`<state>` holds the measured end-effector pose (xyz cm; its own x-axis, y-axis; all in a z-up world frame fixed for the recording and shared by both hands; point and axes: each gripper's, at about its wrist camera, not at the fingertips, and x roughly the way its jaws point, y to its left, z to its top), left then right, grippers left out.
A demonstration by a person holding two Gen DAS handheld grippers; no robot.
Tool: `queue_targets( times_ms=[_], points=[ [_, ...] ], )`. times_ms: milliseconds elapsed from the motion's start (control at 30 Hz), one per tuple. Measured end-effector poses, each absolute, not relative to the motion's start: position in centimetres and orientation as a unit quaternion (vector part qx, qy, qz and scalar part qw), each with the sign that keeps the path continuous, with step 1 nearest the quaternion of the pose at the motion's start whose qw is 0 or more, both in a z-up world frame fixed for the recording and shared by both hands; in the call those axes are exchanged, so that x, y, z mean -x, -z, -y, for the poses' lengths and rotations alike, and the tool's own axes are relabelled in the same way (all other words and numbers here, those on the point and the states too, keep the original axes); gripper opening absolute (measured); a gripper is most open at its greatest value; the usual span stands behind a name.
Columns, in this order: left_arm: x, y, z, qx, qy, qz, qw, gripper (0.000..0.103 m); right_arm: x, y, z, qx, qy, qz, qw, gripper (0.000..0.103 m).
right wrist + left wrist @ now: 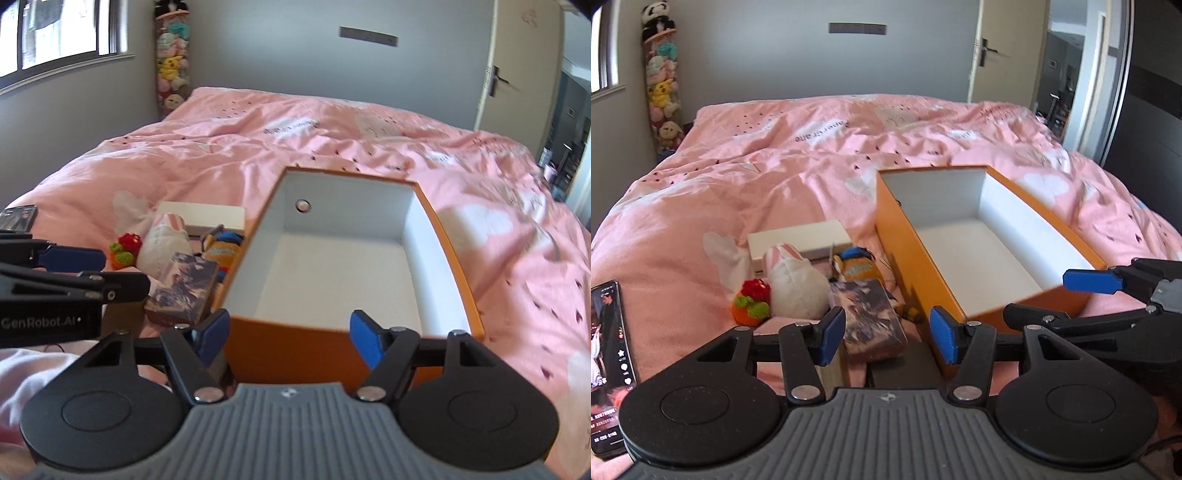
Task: Organize objects
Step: 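Move both tools toward the pile of items beside the orange box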
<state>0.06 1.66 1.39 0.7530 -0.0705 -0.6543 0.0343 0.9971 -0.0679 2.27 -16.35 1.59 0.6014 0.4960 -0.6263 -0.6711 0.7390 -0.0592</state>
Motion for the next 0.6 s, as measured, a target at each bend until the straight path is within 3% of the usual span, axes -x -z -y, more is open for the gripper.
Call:
queue_targets(
  times_ms=[133, 233, 333, 600],
  points=[
    [-1.1, -1.7, -3.4, 0.042, 0.021, -0.369, 0.928, 0.062, -2.8, -2.4, 14.7, 0.159, -0.358, -0.289, 0.874, 0.062],
    [-2.1, -2.0, -4.6, 0.038, 0.020, -0.387, 0.921, 0.050, -3.4, -2.8, 13.1, 0.165, -0.383, -0.291, 0.861, 0.059],
    [-3.0, -2.1, -6.2, 0.053, 0.013, -0.407, 0.912, 0.046, -4.0, -2.9, 11.3, 0.174, -0.409, -0.299, 0.844, 0.053],
    [-4.8, -0.4, -10.3, 0.121, -0.012, -0.459, 0.880, 0.045, -5.0, -1.4, 6.4, 0.217, -0.465, -0.332, 0.791, 0.049]
  ],
)
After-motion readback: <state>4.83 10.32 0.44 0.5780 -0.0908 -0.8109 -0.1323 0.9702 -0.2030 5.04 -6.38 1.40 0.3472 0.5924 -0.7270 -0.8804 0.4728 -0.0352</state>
